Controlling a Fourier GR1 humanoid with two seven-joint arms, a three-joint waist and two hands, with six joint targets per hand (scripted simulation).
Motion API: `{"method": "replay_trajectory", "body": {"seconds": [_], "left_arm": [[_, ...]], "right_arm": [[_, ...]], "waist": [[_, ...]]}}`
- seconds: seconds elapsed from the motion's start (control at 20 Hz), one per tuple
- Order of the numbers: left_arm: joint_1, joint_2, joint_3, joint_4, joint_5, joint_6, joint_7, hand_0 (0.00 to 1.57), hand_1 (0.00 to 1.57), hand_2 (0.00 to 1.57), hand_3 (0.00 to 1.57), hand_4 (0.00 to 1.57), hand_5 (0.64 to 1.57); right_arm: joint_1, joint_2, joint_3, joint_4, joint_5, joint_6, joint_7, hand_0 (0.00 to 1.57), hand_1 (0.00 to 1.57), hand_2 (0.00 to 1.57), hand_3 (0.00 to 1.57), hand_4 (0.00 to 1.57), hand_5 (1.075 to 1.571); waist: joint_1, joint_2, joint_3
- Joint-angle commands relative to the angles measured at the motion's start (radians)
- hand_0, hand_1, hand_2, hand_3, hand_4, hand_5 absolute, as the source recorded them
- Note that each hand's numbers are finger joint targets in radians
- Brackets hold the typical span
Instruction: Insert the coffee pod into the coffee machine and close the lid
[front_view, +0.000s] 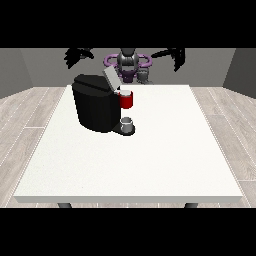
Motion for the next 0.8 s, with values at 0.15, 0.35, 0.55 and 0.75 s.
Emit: {"method": "replay_trajectory", "body": {"seconds": [0.15, 0.35, 0.55, 0.75], "left_arm": [[0.117, -0.066, -0.007, -0.068, 0.07, -0.052, 0.0, 0.0, 0.0, 0.0, 0.0, 0.0, 1.571], [0.156, -0.07, 0.008, -0.105, 0.12, -0.065, 0.026, 0.0, 0.0, 0.0, 0.0, 0.14, 1.571], [0.192, -0.034, 0.015, -0.169, 0.159, -0.079, -0.013, 0.0, 0.0, 0.0, 0.0, 0.0, 1.571], [0.246, -0.098, -0.051, -0.27, 0.171, -0.09, 0.02, 0.0, 0.0, 0.0, 0.0, 0.22, 1.571]], "right_arm": [[-0.085, -0.059, -0.018, -0.05, 0.001, 0.022, 0.047, 0.0, 0.0, 0.0, 0.0, 0.04, 1.571], [-0.111, -0.045, 0.056, -0.116, -0.008, 0.077, 0.138, 0.0, 0.0, 0.0, 0.0, 0.0, 1.571], [-0.161, -0.025, 0.093, -0.137, 0.029, 0.073, 0.11, 0.0, 0.0, 0.0, 0.0, 0.0, 1.571], [-0.23, -0.046, 0.069, -0.071, 0.05, 0.072, 0.107, 0.0, 0.0, 0.0, 0.0, 0.22, 1.571]], "waist": [[0.11, -0.041, 0.0008], [0.093, -0.048, 0.0005], [0.087, 0.045, 0.0004], [0.151, 0.068, 0.0007]]}}
